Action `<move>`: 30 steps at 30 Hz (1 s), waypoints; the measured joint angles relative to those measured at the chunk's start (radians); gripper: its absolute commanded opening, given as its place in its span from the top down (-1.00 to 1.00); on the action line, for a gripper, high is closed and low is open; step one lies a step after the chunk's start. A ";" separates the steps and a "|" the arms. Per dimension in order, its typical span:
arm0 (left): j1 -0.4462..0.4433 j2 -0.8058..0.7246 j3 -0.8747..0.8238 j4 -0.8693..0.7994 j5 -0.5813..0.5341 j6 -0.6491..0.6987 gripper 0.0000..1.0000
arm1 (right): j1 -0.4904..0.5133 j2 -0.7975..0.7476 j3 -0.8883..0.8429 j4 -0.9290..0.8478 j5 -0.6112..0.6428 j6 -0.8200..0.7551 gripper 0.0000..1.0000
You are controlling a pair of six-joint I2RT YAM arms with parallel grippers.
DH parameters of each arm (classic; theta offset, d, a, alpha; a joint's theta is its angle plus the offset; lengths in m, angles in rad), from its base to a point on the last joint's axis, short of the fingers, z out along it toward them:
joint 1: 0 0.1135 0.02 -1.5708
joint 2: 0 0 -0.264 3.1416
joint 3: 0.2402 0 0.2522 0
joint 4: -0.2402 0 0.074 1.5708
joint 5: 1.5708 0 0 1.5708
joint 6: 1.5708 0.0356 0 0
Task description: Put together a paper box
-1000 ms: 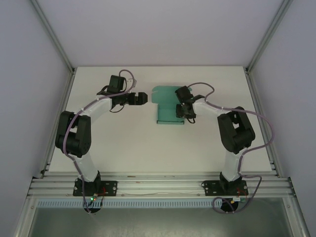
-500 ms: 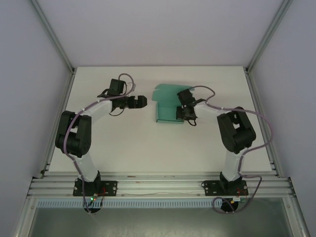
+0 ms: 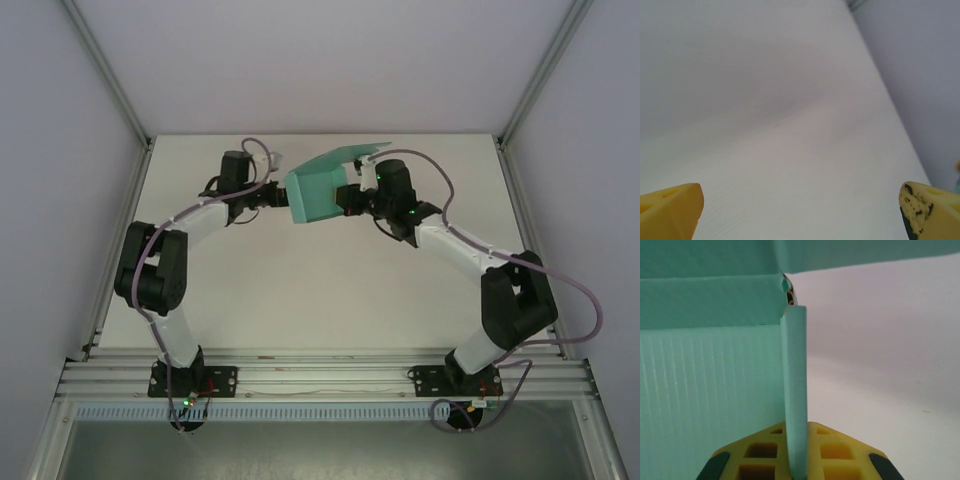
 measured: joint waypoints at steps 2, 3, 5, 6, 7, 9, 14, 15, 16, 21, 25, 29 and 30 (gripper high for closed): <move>-0.022 0.011 0.014 0.033 0.045 0.000 -0.99 | 0.012 0.013 0.000 0.001 -0.010 -0.006 1.00; -0.028 0.011 0.014 0.044 0.064 -0.002 -0.99 | 0.015 0.020 0.000 0.002 -0.012 -0.008 1.00; -0.031 0.015 0.014 0.056 0.082 -0.003 -0.99 | 0.015 0.028 0.003 0.005 -0.018 -0.010 1.00; -0.027 0.018 0.014 0.065 0.087 -0.005 -0.99 | 0.015 0.032 0.010 0.003 -0.016 -0.010 1.00; -0.025 0.019 0.014 0.072 0.092 -0.006 -0.99 | 0.017 0.036 0.018 0.002 -0.014 -0.010 1.00; -0.023 0.019 0.014 0.082 0.094 -0.008 -0.99 | 0.028 0.053 0.047 -0.018 0.011 -0.011 1.00; -0.005 0.026 0.028 0.056 0.024 -0.012 -0.99 | 0.083 0.146 0.192 -0.150 0.183 -0.021 1.00; 0.000 0.030 0.034 0.049 0.003 -0.010 -0.99 | 0.094 0.168 0.220 -0.169 0.222 -0.020 1.00; 0.004 0.033 0.039 0.040 -0.012 -0.010 -0.99 | 0.103 0.187 0.243 -0.183 0.255 -0.015 1.00; 0.006 0.052 0.050 0.008 -0.087 -0.014 -0.99 | 0.150 0.259 0.320 -0.247 0.434 0.063 1.00; 0.006 0.052 0.050 -0.006 -0.125 -0.012 -0.99 | 0.166 0.290 0.341 -0.248 0.496 0.111 1.00; 0.003 0.052 0.052 -0.032 -0.132 0.013 -0.99 | 0.158 0.270 0.306 -0.221 0.482 0.114 1.00; -0.002 0.052 0.054 -0.045 -0.136 0.022 -0.99 | 0.151 0.258 0.290 -0.217 0.471 0.114 1.00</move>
